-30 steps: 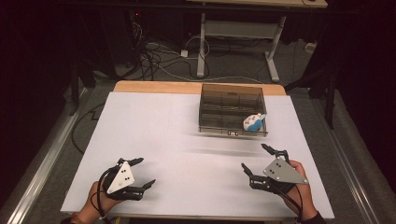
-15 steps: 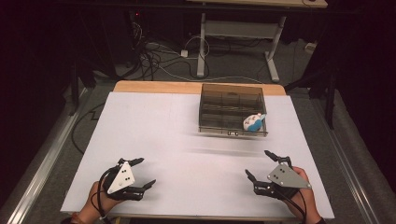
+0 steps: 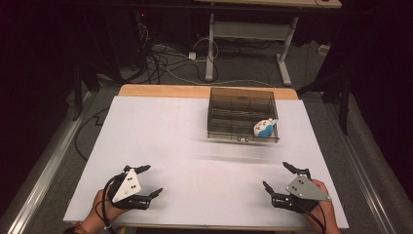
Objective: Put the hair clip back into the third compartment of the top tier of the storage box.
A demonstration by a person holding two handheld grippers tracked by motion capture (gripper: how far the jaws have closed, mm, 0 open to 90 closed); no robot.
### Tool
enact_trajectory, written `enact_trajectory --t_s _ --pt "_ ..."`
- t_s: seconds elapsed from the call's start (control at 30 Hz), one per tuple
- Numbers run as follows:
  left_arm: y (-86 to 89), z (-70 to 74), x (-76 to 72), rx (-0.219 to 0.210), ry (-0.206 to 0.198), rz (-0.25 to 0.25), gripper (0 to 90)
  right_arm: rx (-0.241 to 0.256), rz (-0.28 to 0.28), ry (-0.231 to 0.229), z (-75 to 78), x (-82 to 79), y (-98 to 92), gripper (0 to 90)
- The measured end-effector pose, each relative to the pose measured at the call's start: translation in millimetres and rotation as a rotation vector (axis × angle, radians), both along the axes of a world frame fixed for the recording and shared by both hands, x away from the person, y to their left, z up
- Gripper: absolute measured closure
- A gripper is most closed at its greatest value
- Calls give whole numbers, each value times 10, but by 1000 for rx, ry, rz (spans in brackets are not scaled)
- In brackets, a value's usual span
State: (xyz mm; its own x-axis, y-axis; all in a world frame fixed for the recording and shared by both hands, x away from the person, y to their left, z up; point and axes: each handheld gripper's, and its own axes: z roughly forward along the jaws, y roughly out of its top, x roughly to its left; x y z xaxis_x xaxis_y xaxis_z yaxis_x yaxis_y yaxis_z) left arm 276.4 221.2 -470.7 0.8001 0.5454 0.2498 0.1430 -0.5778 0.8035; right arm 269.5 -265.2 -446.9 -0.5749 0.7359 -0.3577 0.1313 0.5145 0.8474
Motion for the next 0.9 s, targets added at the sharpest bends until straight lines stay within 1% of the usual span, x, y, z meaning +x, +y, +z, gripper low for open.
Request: enact_trajectory --t_s 0.2,0.5,0.6,0.7,0.77,0.83,0.9 --pt "-1 -2 6 -2 3 -1 186 -3 -13 5 -65 -10 -94 160" --pt "-17 -3 29 -1 6 -4 186 4 -40 29 -174 -24 -269 160" --pt "-22 -2 40 -7 8 -3 186 20 -49 31 -207 -33 -341 160" --pt "-30 -3 50 -6 9 -2 186 48 -70 45 -256 -47 -420 160" --pt "-35 -4 51 -5 9 -1 186 52 -81 53 -279 -52 -452 159" --pt "-41 -5 44 -2 8 -2 186 77 -78 40 -270 -68 -480 160" --pt "-47 -5 33 2 7 -2 185 74 -84 40 -263 -70 -492 160"
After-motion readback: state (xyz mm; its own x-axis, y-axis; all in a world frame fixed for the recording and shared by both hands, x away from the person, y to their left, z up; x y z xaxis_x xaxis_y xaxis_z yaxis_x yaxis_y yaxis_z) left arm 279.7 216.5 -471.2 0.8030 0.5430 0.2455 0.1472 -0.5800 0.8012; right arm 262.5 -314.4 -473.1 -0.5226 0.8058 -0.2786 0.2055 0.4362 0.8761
